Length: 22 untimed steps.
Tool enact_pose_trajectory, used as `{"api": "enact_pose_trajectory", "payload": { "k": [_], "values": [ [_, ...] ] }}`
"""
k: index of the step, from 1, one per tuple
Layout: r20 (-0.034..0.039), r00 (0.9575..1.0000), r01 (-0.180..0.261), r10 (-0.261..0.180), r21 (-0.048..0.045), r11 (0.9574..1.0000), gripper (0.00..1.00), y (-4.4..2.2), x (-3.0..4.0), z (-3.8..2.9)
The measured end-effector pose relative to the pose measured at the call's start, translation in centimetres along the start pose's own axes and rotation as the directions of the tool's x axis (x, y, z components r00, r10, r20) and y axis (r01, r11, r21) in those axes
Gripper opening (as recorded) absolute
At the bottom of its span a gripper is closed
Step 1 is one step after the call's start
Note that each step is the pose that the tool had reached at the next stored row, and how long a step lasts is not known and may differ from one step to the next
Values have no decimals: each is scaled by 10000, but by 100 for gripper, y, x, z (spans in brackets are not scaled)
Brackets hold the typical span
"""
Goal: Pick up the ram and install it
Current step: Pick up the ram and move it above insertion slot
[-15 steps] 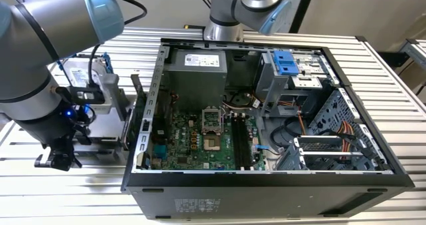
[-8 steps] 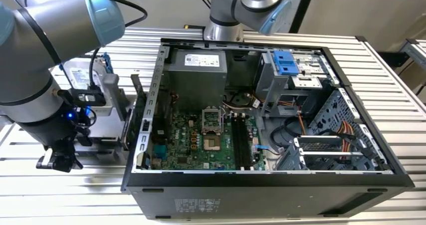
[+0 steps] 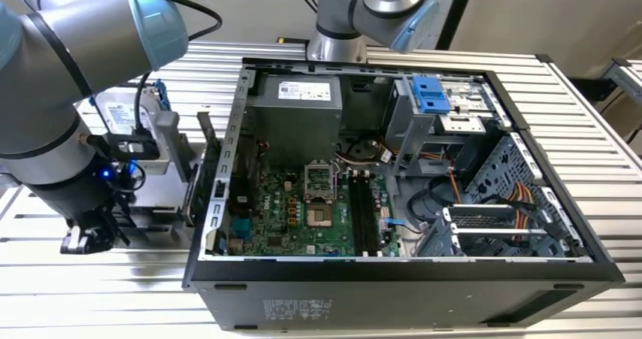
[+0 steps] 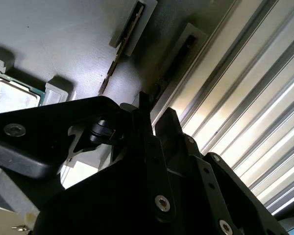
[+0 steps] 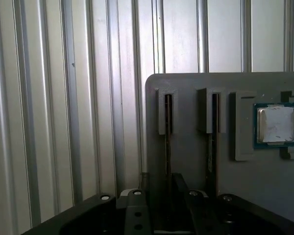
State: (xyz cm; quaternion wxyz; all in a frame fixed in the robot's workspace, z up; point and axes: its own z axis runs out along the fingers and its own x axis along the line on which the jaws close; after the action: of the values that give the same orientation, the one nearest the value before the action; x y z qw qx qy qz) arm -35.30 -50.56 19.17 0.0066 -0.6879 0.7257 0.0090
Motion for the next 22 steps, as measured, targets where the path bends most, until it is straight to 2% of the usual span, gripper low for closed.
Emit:
{"api": "enact_pose_trajectory", "payload": {
  "k": [4, 11, 12, 22],
  "values": [
    [-2, 10000, 1, -1, -2, 10000, 100, 2, -35, 1],
    [-2, 10000, 1, -1, -2, 10000, 100, 2, -38, 1],
    [-3, 10000, 1, -1, -2, 10000, 0, 2, -38, 1],
    [-2, 10000, 2, -2, -2, 10000, 0, 2, -44, 1]
  ]
}}
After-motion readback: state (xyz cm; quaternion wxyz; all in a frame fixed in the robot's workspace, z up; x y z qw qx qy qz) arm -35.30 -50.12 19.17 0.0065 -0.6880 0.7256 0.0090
